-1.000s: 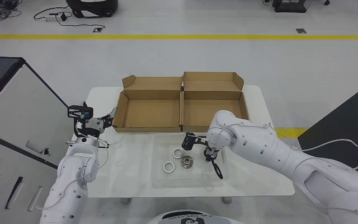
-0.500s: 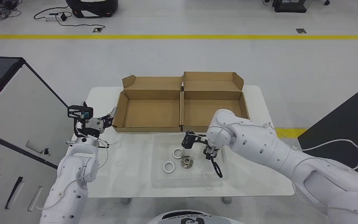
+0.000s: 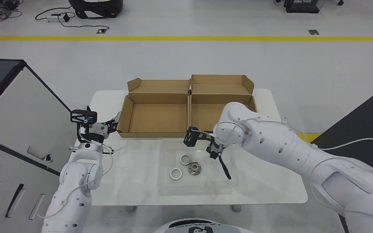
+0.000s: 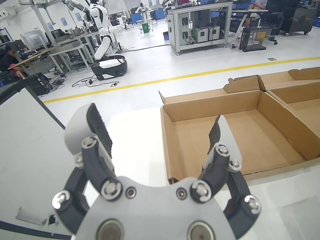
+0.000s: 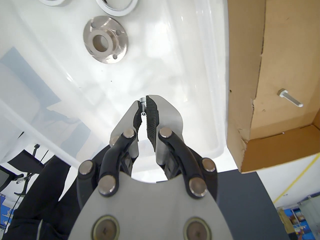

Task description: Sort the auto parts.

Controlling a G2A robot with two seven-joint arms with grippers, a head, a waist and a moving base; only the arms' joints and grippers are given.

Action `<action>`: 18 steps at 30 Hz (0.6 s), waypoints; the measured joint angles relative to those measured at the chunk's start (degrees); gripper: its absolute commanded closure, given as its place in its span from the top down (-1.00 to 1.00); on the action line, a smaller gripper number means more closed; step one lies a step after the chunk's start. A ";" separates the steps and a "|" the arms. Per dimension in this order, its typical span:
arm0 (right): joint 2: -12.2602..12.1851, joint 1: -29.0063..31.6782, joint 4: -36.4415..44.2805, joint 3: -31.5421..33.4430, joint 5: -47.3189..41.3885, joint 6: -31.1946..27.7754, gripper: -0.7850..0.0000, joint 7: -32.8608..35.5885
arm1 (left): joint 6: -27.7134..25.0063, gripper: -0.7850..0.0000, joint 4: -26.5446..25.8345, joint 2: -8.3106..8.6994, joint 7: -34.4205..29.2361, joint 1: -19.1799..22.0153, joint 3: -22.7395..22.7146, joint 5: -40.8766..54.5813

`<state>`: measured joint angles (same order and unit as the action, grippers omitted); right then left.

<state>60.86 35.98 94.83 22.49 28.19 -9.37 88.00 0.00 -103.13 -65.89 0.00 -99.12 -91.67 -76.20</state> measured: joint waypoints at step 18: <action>-3.79 -2.10 8.98 5.44 -12.61 3.31 -1.00 0.00 | 0.00 1.00 0.00 0.00 0.00 0.00 0.00 0.00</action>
<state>57.07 33.89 103.81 27.93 15.59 -6.06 88.00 0.00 -103.13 -65.89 0.00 -99.12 -91.67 -76.20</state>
